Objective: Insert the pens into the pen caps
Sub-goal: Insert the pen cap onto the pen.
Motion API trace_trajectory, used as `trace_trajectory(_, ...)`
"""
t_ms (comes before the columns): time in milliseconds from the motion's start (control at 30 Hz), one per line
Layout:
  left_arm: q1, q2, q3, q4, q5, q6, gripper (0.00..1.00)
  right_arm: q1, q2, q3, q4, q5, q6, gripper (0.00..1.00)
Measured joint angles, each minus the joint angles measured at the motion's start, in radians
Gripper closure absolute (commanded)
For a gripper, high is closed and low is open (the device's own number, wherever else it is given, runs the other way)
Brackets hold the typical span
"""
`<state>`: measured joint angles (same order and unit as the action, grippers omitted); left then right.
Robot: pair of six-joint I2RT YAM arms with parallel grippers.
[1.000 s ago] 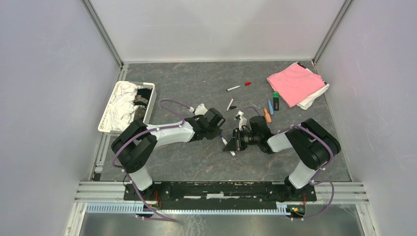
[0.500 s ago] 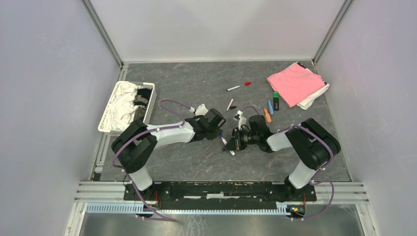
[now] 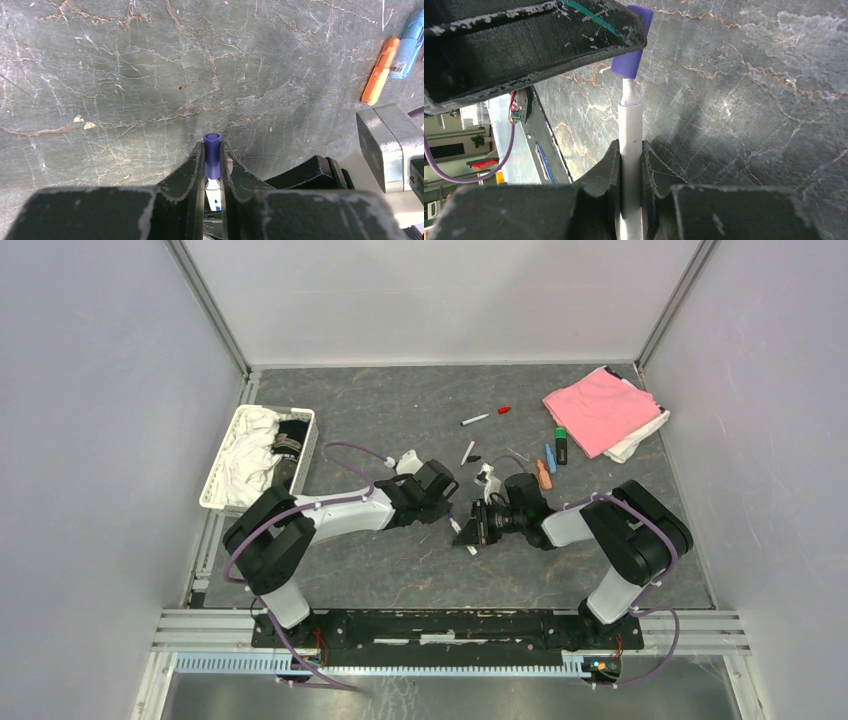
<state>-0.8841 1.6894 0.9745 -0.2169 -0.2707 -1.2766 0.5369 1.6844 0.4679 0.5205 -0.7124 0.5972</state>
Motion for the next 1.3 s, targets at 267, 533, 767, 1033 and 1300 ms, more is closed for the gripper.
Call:
trace_trajectory(267,-0.005,0.0,0.0,-0.004,-0.01,0.0,0.98,0.002,-0.004,-0.001,0.002,0.01,0.002,1.0)
trace_trajectory(533,-0.013,0.0,0.0,-0.005,-0.017,0.0,0.98,0.004,-0.008,-0.002,0.001,0.017,-0.001,1.0)
trace_trajectory(767,-0.039,0.0,0.0,-0.011,-0.024,-0.013,0.98,0.004,-0.02,-0.01,0.003,0.025,-0.01,1.0)
trace_trajectory(1033,-0.069,0.003,0.015,-0.035,-0.065,-0.014,0.98,0.004,-0.032,-0.017,-0.005,0.033,-0.011,1.0)
trace_trajectory(1300,-0.112,0.003,0.035,-0.072,-0.125,-0.029,0.98,0.004,-0.055,-0.031,-0.01,0.036,-0.051,1.0)
